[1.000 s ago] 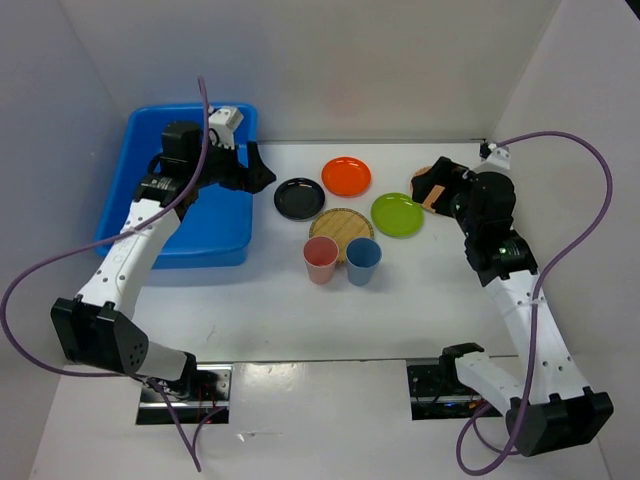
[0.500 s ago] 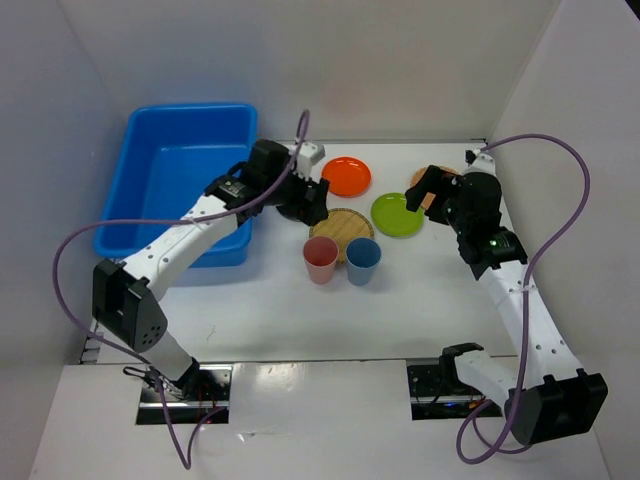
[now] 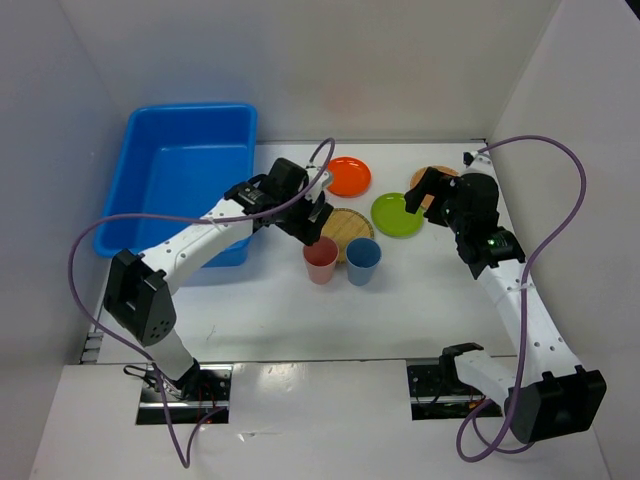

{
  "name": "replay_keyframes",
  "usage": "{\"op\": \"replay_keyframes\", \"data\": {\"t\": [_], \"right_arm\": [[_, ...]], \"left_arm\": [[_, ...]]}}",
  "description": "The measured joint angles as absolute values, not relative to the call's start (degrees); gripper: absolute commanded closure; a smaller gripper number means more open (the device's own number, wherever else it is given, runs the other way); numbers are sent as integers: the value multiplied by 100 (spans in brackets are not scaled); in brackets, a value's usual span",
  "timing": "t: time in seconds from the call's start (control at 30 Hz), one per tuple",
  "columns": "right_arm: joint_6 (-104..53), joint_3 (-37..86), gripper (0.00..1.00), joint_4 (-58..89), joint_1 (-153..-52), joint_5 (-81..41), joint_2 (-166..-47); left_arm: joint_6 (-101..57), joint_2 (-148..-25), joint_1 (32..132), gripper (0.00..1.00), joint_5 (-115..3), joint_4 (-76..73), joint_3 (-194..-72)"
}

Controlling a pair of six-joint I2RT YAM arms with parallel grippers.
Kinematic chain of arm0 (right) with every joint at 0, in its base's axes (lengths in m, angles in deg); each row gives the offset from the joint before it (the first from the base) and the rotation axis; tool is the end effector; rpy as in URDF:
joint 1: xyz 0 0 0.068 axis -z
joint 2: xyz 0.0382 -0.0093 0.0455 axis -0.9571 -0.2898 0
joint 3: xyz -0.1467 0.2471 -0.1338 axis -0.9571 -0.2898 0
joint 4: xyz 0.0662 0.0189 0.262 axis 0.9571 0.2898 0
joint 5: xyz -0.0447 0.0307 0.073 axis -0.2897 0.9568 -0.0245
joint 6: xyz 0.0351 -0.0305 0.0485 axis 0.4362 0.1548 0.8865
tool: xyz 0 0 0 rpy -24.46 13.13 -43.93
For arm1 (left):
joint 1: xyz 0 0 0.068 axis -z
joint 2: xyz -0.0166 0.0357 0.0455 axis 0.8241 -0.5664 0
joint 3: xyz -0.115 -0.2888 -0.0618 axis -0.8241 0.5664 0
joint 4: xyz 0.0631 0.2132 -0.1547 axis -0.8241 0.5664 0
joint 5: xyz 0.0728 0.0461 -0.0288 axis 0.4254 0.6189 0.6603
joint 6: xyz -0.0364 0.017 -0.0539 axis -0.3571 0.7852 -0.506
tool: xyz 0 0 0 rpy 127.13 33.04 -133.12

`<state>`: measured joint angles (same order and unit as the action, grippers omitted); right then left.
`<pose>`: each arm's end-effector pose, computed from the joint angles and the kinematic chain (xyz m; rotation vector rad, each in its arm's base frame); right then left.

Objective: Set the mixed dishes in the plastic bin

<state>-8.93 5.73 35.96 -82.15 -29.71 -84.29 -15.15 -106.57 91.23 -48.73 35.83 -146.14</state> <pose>0.2308 0.0345 0.3786 0.2757 1.9697 0.3312 0.3233 -0.2339 0.3470 0.6529 2.2935 -0.3607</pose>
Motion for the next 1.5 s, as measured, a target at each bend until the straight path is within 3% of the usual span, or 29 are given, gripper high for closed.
{"op": "replay_keyframes", "data": {"t": [0.1,0.37,0.47,0.63,0.67,0.73,1.03,1.2,1.5], "right_arm": [[-890,573,1,3594,-8215,-2991,-8429],[-886,569,1,3594,-8215,-3015,-8427],[-866,562,1,3594,-8215,-3037,-8427],[-829,545,1,3588,-8215,-3047,-8420],[-829,519,1,3588,-8215,-3063,-8411],[-827,462,1,3590,-8215,-3089,-8400],[-827,383,1,3586,-8215,-3135,-8387],[-801,376,1,3570,-8215,-3133,-8352],[-785,309,1,3533,-8215,-3030,-8315]], "left_arm": [[-1502,-10722,9144,0,-4903,3600,-14507],[-1390,-11072,9177,12,-4943,3635,-14304],[-1377,-11170,9197,28,-4945,3631,-14304],[-1384,-11332,9219,62,-4943,3626,-14304],[-1362,-11354,9219,78,-4943,3629,-14304],[-1399,-11367,9241,98,-4927,3631,-14304],[-1430,-11266,9282,100,-4641,4059,-14623],[-1642,-10515,9175,100,-4261,4275,-15368],[-2053,-9234,7280,100,-3531,4033,-16149]]}}
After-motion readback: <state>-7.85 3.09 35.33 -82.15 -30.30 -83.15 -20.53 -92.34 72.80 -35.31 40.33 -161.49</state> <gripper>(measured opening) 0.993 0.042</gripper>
